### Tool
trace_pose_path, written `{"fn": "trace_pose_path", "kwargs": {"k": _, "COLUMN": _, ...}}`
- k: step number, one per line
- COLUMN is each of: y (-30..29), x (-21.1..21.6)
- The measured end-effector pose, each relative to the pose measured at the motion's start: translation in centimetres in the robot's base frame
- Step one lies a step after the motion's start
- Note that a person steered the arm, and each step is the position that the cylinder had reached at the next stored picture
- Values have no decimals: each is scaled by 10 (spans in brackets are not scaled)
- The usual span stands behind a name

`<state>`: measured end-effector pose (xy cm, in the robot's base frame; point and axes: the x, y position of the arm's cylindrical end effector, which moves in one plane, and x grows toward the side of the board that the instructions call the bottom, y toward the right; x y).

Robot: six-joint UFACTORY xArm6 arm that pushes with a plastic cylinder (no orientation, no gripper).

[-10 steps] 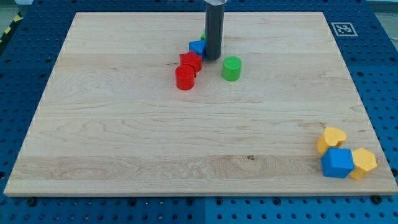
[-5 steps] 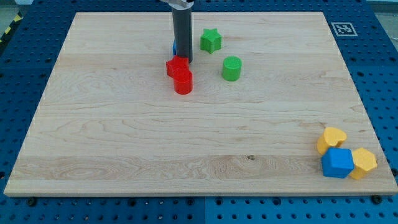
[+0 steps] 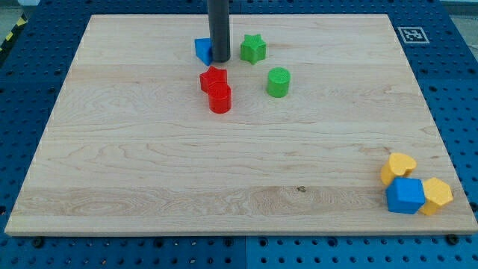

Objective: Push the blue triangle to the left side of the board

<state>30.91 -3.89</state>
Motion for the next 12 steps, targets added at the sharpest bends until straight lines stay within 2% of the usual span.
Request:
{"fn": "trace_pose_path", "kwargs": {"k": 1, "y": -12, "x": -24}}
{"fn": "trace_pose_path", "kwargs": {"k": 3, "y": -40, "x": -38}}
{"fn": "trace_pose_path", "kwargs": {"k": 7, "y": -54, "x": -38}}
{"fn": "trace_pose_path", "kwargs": {"k": 9, "y": -54, "x": -15}}
{"fn": "trace_pose_path", "kwargs": {"k": 12, "y": -48, "x": -15}}
